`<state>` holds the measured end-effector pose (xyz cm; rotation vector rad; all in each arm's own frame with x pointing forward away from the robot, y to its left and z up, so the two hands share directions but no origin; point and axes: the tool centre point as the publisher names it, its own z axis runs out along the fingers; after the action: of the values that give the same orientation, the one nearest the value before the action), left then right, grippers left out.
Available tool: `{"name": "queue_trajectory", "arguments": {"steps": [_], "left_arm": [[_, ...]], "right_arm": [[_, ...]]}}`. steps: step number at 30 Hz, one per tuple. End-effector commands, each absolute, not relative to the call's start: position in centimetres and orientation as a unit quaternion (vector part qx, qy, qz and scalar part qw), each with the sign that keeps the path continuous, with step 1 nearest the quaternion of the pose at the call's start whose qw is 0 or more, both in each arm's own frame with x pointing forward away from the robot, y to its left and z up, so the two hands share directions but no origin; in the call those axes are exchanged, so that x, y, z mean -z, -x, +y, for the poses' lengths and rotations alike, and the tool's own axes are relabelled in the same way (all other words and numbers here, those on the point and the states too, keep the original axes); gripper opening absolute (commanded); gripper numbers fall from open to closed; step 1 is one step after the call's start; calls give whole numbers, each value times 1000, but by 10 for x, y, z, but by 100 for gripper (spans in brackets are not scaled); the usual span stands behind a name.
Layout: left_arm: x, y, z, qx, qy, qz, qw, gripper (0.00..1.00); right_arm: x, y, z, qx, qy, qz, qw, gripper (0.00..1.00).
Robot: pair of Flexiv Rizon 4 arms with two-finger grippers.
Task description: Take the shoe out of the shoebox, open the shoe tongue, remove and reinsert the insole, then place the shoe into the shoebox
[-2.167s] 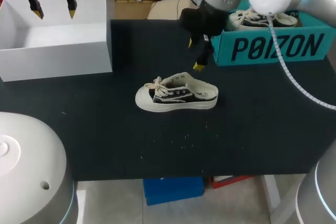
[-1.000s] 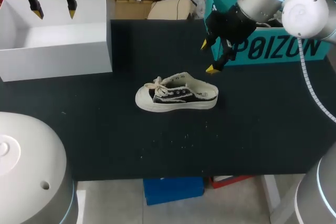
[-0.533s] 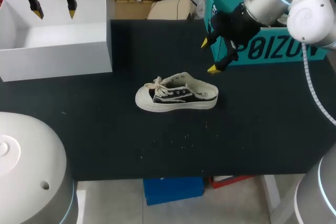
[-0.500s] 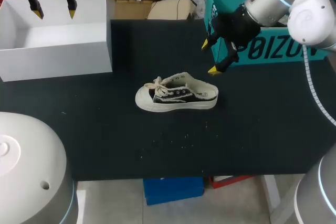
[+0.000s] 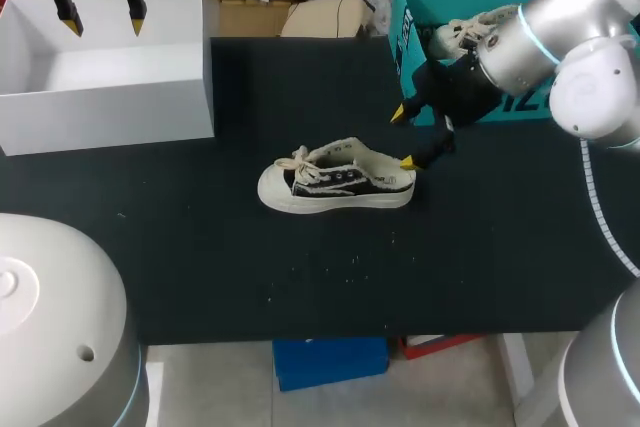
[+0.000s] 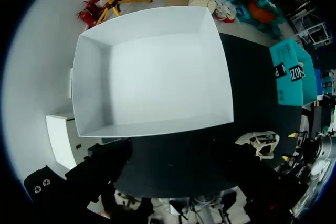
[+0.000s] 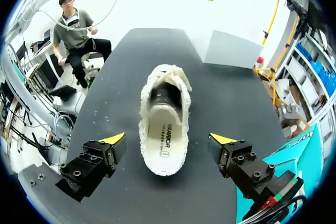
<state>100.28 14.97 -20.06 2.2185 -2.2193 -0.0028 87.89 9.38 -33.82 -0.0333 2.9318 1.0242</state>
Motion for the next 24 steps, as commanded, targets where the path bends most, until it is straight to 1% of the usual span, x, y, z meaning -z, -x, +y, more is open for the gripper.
{"name": "queue_trajectory", "arguments": {"steps": [1,14,24], "left_arm": [[200,-1003,150,2,-707,-707,2,100],[200,-1003,150,2,-707,-707,2,100],[200,-1003,150,2,-707,-707,2,100]], "right_arm": [[360,-878,94,-352,6,936,21,100],[400,-877,98,-385,-19,923,4,100],[420,-884,103,-402,-31,915,-4,100]]}}
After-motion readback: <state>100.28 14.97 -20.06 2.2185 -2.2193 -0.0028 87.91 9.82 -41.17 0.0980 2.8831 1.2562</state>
